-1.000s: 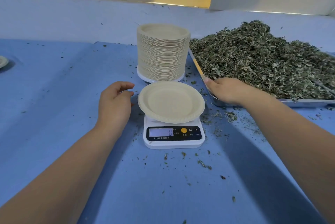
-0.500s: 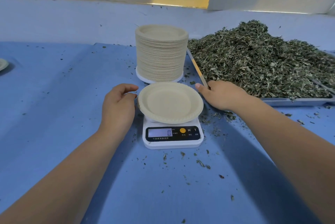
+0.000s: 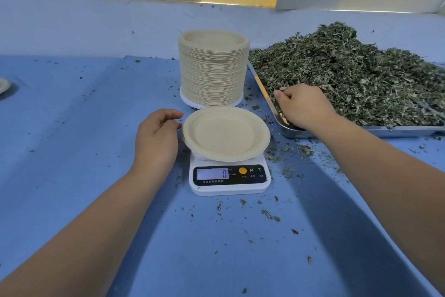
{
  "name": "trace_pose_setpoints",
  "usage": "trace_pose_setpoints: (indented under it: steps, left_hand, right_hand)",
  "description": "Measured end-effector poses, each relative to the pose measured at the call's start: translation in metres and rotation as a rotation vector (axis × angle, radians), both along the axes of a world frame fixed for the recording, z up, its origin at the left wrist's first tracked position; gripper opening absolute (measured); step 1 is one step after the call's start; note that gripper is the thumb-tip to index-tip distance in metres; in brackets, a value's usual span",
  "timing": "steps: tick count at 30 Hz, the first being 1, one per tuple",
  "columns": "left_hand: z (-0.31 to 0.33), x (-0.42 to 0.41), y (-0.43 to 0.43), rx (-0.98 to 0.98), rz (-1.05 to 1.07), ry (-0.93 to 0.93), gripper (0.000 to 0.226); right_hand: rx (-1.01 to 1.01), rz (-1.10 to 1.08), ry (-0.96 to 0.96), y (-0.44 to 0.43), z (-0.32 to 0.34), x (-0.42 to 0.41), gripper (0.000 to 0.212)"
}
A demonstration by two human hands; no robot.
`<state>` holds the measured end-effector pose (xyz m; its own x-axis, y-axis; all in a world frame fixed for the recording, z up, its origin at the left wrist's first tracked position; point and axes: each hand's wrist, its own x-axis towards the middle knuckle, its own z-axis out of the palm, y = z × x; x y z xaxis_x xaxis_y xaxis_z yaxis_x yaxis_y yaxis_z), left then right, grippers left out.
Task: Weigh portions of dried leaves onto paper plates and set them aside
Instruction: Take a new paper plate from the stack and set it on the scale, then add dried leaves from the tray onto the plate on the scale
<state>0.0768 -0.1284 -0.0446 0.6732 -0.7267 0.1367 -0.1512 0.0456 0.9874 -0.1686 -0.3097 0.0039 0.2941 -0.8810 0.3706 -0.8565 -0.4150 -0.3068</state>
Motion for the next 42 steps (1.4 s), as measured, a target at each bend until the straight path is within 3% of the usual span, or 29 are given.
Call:
trace_pose_setpoints:
  steps: [8, 12, 14, 17, 21, 23, 29, 33, 36, 39, 42]
  left_hand:
    - [0.005, -0.013, -0.003, -0.057, -0.061, 0.051, 0.032]
    - [0.003, -0.018, -0.004, -0.054, -0.086, 0.041, 0.036]
    - [0.002, -0.018, -0.005, -0.046, -0.102, 0.019, 0.038]
    - [0.001, -0.017, -0.004, -0.036, -0.099, 0.010, 0.035]
    - [0.003, -0.019, -0.001, -0.030, -0.093, -0.041, 0.036]
    - [0.005, -0.021, 0.001, -0.030, -0.090, -0.046, 0.032]
    - [0.007, -0.021, 0.003, -0.020, -0.153, -0.076, 0.037]
    - [0.009, -0.026, 0.004, -0.028, -0.173, -0.070, 0.033]
    - [0.010, -0.027, 0.002, -0.008, -0.152, -0.051, 0.034]
    - [0.009, -0.025, 0.001, 0.005, -0.123, -0.046, 0.034]
    - [0.008, -0.026, 0.000, 0.024, -0.111, -0.059, 0.035]
  right_hand:
    - [-0.020, 0.022, -0.261, 0.000, 0.017, 0.005, 0.059]
    - [0.128, 0.121, -0.591, 0.016, 0.043, 0.033, 0.062]
    - [0.178, 0.240, -0.606, 0.033, 0.052, 0.050, 0.063]
    - [0.154, 0.407, -0.470, 0.064, 0.055, 0.073, 0.060]
    - [0.157, 0.502, -0.060, 0.091, 0.039, 0.094, 0.041]
    - [0.187, 0.532, 0.037, 0.097, 0.032, 0.093, 0.031]
    - [0.152, 0.422, -0.295, 0.067, 0.040, 0.057, 0.030]
    - [0.077, 0.139, -0.195, 0.017, 0.021, 0.022, 0.024]
    - [0.117, 0.079, -0.093, -0.015, 0.009, 0.007, 0.028]
    - [0.106, 0.066, 0.073, -0.038, 0.004, 0.005, 0.033]
    - [0.110, 0.096, 0.488, -0.052, -0.001, 0.010, 0.054]
